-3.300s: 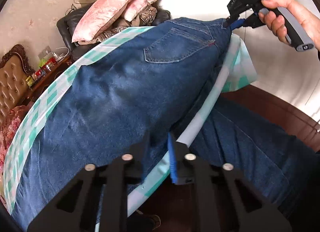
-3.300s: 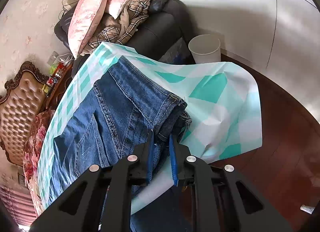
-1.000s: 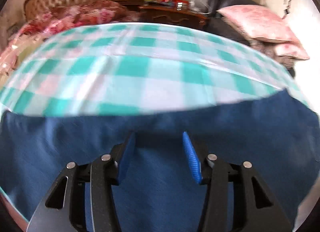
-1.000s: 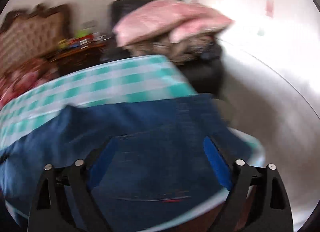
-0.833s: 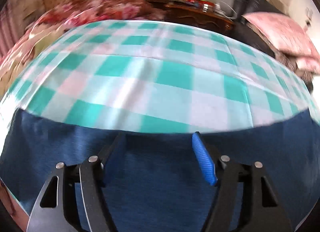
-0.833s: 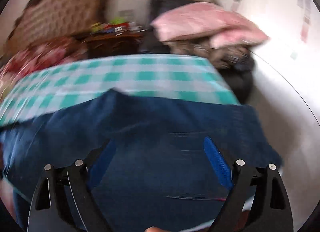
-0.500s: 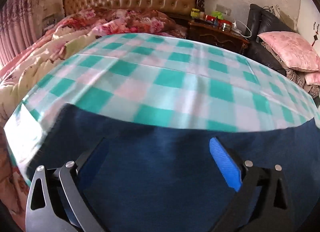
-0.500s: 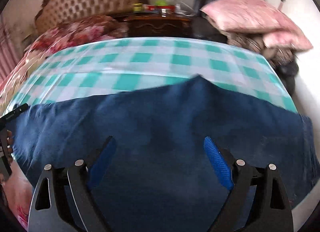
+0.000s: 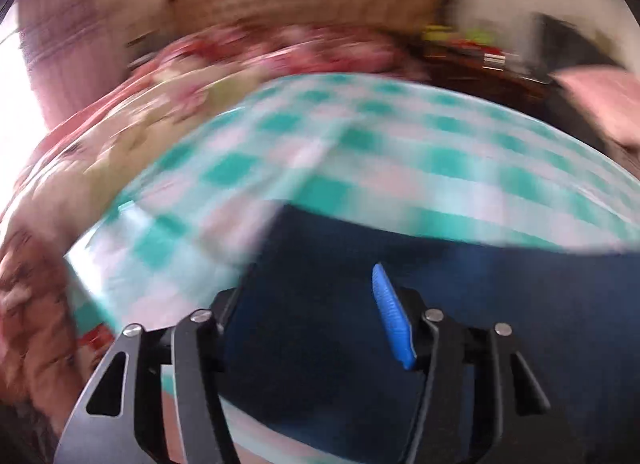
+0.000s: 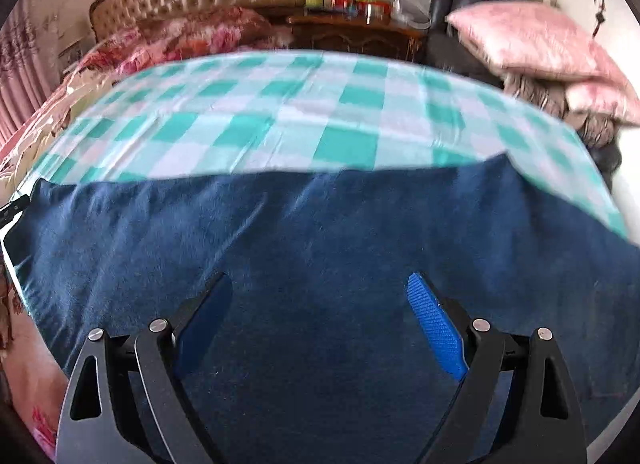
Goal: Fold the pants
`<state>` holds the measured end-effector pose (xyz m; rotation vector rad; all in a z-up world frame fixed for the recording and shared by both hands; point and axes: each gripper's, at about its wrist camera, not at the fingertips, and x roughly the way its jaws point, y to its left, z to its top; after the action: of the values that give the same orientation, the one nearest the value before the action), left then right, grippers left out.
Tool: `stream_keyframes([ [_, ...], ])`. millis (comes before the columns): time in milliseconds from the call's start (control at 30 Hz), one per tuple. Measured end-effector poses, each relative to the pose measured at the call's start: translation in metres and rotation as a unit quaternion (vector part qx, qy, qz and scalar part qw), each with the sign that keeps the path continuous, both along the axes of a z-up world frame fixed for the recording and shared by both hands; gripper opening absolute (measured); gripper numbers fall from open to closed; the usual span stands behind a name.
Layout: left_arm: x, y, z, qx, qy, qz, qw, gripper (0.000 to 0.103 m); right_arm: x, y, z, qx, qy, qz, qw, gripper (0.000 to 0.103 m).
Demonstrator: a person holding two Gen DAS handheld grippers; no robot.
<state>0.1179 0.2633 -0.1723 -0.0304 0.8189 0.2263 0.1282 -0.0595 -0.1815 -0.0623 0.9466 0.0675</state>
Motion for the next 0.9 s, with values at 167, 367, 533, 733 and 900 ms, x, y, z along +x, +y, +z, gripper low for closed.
stream_keyframes([
  [167,-0.022,-0.084,-0.013,-0.033,-0.005,-0.099,0.9945,0.056,-0.001,0.004,-0.022,-0.013,0.027,-0.016,0.999,0.087],
  [367,-0.033,-0.109,-0.043,-0.055,0.019,-0.098,0.9935,0.056,-0.001,0.003,-0.024,-0.013,0.028,-0.021,0.999,0.089],
  [533,-0.028,-0.111,-0.047,-0.041,0.025,-0.099,0.9939,0.063,-0.003,0.003,-0.022,-0.007,0.03,-0.023,0.999,0.089],
  [733,-0.027,-0.105,-0.046,-0.044,0.026,-0.087,0.9949,0.068,-0.03,0.017,-0.01,-0.007,0.005,-0.008,1.0,0.088],
  [900,-0.028,-0.099,-0.046,-0.043,0.04,-0.077,0.9953,0.079,-0.036,0.024,-0.022,-0.013,0.025,-0.005,1.0,0.082],
])
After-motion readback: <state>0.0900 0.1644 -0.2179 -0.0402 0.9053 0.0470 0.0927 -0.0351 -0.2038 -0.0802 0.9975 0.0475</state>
